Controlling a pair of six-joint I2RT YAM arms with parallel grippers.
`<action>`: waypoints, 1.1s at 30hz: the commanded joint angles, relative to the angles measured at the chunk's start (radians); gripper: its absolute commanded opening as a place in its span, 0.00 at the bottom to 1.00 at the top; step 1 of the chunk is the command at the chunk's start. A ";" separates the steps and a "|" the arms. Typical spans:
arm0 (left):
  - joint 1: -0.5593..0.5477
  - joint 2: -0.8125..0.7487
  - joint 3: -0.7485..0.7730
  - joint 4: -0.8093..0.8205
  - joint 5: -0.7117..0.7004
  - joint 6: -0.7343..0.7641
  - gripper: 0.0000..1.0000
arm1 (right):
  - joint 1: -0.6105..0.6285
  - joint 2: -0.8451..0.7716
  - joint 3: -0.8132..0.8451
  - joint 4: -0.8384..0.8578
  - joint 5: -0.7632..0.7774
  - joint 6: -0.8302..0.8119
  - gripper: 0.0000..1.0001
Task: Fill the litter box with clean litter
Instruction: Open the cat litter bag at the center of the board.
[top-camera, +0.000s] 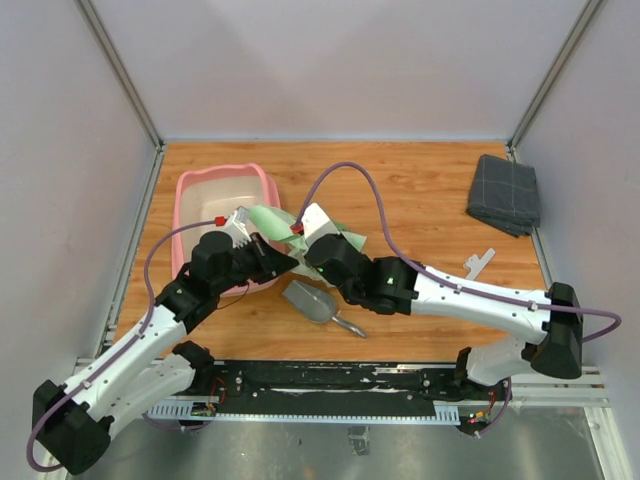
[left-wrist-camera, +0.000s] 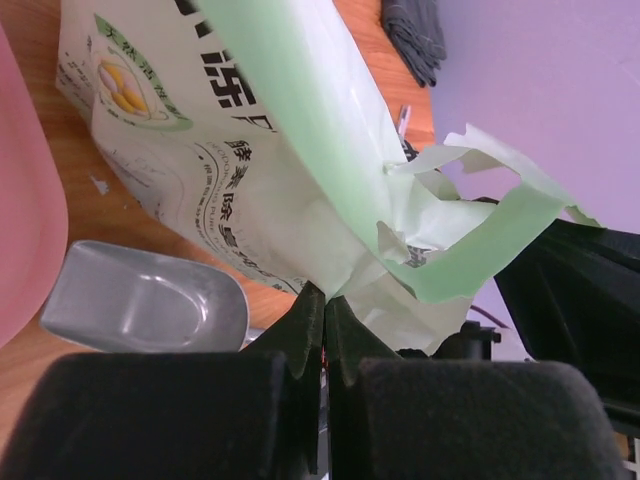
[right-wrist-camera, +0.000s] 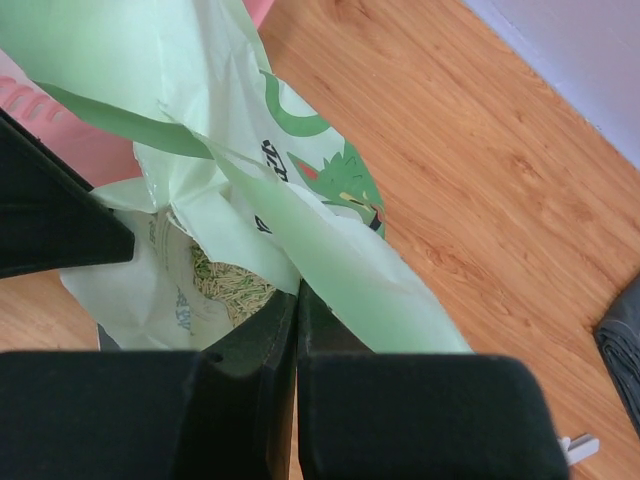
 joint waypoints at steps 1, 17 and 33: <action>0.001 -0.022 -0.027 0.126 0.046 -0.030 0.02 | -0.034 -0.075 -0.033 0.004 0.022 0.002 0.01; -0.026 0.133 0.191 0.245 0.098 0.011 0.00 | -0.075 -0.294 -0.074 -0.152 -0.251 0.032 0.51; -0.038 0.221 0.269 0.258 0.079 0.041 0.00 | 0.030 -0.595 -0.572 -0.110 -0.361 0.326 0.65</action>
